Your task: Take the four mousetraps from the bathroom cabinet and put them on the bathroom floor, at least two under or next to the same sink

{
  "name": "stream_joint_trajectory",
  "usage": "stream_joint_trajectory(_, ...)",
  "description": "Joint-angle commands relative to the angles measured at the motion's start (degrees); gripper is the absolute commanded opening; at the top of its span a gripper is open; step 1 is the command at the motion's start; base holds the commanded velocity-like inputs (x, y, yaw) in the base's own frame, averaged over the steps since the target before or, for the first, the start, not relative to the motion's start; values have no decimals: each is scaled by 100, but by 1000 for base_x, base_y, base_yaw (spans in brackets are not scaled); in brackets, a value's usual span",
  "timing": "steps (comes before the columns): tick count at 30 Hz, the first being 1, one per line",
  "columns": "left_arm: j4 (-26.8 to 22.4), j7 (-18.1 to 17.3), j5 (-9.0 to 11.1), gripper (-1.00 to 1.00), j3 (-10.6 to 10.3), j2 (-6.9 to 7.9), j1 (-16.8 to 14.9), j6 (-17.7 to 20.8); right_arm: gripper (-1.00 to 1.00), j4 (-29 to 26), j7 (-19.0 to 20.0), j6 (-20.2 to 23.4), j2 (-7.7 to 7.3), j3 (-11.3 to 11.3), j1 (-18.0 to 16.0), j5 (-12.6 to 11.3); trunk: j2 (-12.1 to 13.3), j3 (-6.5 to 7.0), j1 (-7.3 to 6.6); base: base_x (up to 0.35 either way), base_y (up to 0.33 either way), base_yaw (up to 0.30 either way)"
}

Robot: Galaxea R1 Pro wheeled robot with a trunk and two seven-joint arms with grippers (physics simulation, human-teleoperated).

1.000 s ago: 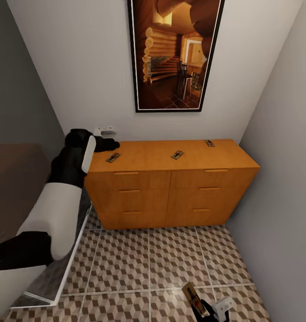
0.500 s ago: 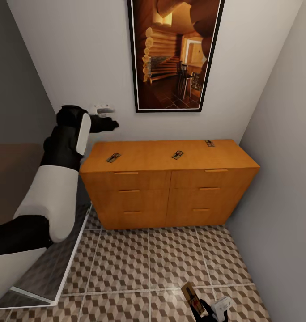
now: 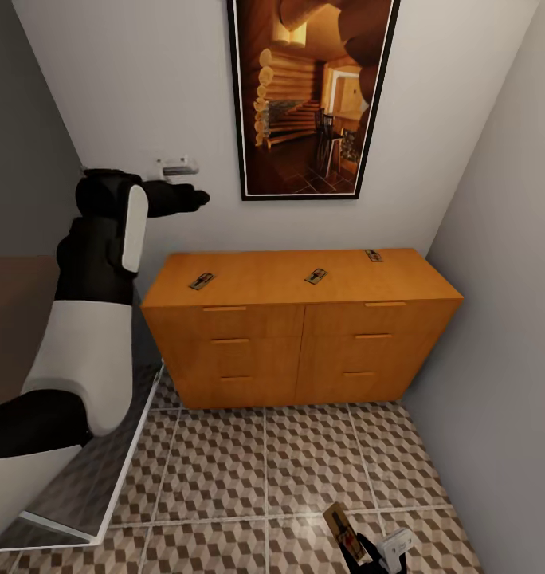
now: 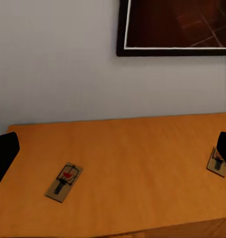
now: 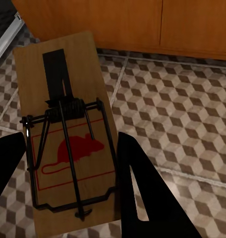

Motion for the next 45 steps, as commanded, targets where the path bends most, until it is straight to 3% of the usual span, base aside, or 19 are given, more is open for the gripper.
stream_joint_trajectory(1,20,-16,-5,100,-40,-2,1,24,-100,4,35,-11,-2,39,-3,-63,-4,-6,0,0,0,0)
stream_joint_trajectory(6,174,-25,-5,100,-445,-10,155,24,-100,2,35,-12,-2,41,-3,-63,-4,-6,0,0,0,0)
stream_joint_trajectory(11,220,-32,-5,100,-584,-14,260,24,-100,-1,35,-9,2,40,-3,-63,-4,-6,0,0,0,0)
stream_joint_trajectory(26,262,-35,-5,100,-613,-7,313,24,-100,-2,35,2,-2,39,-3,-63,-4,7,0,0,0,-31)
stream_joint_trajectory(45,269,-35,-4,100,-603,18,315,24,-100,-2,35,2,-14,39,-3,-63,-4,130,0,0,0,-209)
